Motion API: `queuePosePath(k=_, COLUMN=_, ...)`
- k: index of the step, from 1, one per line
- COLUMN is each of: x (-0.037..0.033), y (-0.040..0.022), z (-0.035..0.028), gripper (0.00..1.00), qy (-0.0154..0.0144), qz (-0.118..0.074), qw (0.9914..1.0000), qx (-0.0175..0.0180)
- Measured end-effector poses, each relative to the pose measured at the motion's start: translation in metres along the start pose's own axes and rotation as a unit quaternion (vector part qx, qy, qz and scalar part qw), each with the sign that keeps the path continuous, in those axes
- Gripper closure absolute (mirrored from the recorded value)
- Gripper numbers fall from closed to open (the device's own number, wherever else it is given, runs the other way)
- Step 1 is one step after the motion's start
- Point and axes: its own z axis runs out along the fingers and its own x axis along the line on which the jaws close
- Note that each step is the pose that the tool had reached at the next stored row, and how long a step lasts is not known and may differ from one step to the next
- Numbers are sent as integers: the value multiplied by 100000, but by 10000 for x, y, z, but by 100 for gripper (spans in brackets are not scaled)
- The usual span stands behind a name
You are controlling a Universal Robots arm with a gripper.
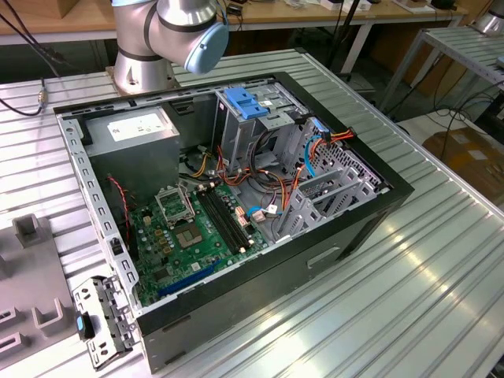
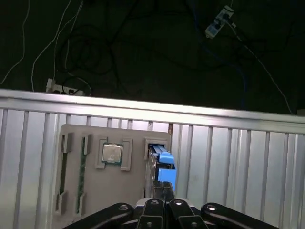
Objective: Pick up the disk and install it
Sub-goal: 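Pick up the disk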
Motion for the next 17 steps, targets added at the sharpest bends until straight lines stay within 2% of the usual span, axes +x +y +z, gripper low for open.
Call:
queuePosePath(k=3, x=0, y=0, z=0, gripper=89, qy=158, qz=-3568, qw=99936, qx=-85)
queuePosePath(k=5, x=0, y=0, z=0, gripper=89, qy=255, qz=-5770, qw=99833, qx=-138)
queuePosePath(k=7, x=0, y=0, z=0, gripper=89, qy=348, qz=-7856, qw=99690, qx=-190)
queuePosePath(k=9, x=0, y=0, z=0, gripper=89, qy=449, qz=-10138, qw=99484, qx=-241)
queuePosePath(k=10, x=0, y=0, z=0, gripper=89, qy=510, qz=-11550, qw=99329, qx=-277)
queuePosePath(k=11, x=0, y=0, z=0, gripper=89, qy=589, qz=-13301, qw=99109, qx=-318)
queuePosePath(k=14, x=0, y=0, z=1, gripper=89, qy=720, qz=-16330, qw=98654, qx=-387)
queuePosePath(k=16, x=0, y=-1, z=6, gripper=89, qy=803, qz=-16175, qw=98680, qx=-72)
queuePosePath(k=17, x=-1, y=-1, z=12, gripper=89, qy=776, qz=-15501, qw=98788, qx=-39)
